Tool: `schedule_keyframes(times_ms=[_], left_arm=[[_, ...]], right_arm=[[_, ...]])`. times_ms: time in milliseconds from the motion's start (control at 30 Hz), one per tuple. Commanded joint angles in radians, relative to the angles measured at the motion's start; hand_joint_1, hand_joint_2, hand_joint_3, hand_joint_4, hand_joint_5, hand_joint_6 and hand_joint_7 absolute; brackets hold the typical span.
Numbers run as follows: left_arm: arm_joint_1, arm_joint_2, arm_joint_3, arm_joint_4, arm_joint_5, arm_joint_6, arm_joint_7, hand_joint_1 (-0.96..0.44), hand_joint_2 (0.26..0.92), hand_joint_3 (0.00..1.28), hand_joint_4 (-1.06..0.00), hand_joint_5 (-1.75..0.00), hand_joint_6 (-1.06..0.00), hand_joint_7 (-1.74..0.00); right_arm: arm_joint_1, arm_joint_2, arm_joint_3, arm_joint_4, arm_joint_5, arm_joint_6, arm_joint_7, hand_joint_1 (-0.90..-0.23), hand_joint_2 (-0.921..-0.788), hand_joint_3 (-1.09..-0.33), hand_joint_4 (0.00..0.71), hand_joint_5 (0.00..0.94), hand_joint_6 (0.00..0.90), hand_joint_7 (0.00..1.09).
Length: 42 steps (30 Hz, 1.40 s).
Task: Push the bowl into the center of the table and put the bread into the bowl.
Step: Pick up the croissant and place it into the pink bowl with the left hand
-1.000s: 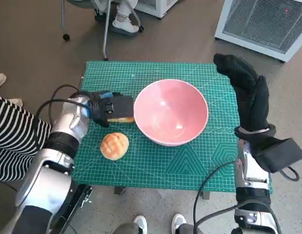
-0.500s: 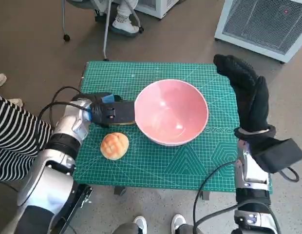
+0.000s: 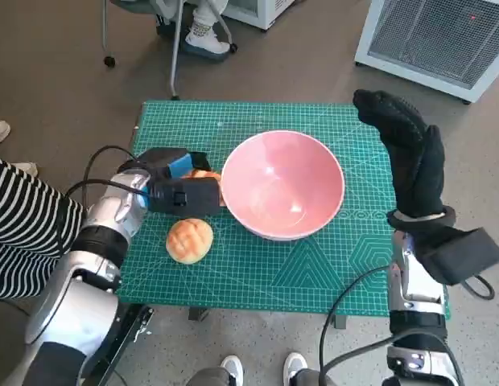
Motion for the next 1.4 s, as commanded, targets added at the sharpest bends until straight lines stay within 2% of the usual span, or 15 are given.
schedule_keyframes(times_ms=[33, 400, 633, 800, 933, 1133, 1400], left_arm=[[-0.05, 0.043, 0.038, -0.041, -0.023, -0.006, 0.027, 0.0, 0.92, 0.04, -0.73, -1.13, -0.66, -1.13], [-0.054, 0.126, 0.155, -0.247, -0.077, -0.062, 0.109, 0.0, 0.914, 0.01, -0.79, -1.03, -0.67, -1.14], [0.024, 0.146, 0.252, -0.527, -0.11, -0.049, 0.163, 0.0, 0.909, 0.01, -0.82, -1.0, -0.68, -1.13], [0.079, 0.127, 0.285, -0.705, -0.105, -0.011, 0.171, 0.0, 0.905, 0.0, -0.84, -0.97, -0.69, -1.14], [0.111, 0.105, 0.283, -0.816, -0.094, 0.011, 0.163, 0.0, 0.904, 0.0, -0.85, -0.95, -0.68, -1.15], [0.141, 0.048, 0.251, -0.945, -0.095, 0.04, 0.1, 0.0, 0.901, 0.0, -0.86, -0.95, -0.69, -1.13], [0.105, -0.011, 0.169, -0.866, -0.055, -0.002, 0.051, 0.0, 0.895, 0.0, -0.87, -0.94, -0.7, -1.11]], right_arm=[[0.023, -0.004, -0.001, 0.007, 0.02, 0.018, 0.011, -0.779, -0.921, -0.74, 0.221, 0.001, 0.048, 0.55], [0.028, -0.005, 0.003, -0.001, 0.03, 0.025, 0.015, -0.777, -0.921, -0.74, 0.22, 0.0, 0.049, 0.55], [0.028, -0.008, 0.0, 0.0, 0.032, 0.023, 0.018, -0.777, -0.921, -0.739, 0.219, 0.0, 0.05, 0.55], [0.026, -0.01, -0.003, 0.009, 0.036, 0.02, 0.023, -0.778, -0.921, -0.739, 0.219, 0.0, 0.05, 0.55], [0.025, -0.011, -0.007, 0.016, 0.041, 0.02, 0.03, -0.78, -0.921, -0.738, 0.219, 0.0, 0.051, 0.55], [0.027, -0.012, -0.011, 0.015, 0.046, 0.021, 0.036, -0.78, -0.921, -0.738, 0.219, 0.0, 0.051, 0.55], [0.036, -0.014, -0.013, -0.002, 0.05, 0.031, 0.04, -0.779, -0.921, -0.738, 0.207, 0.0, 0.048, 0.54]])
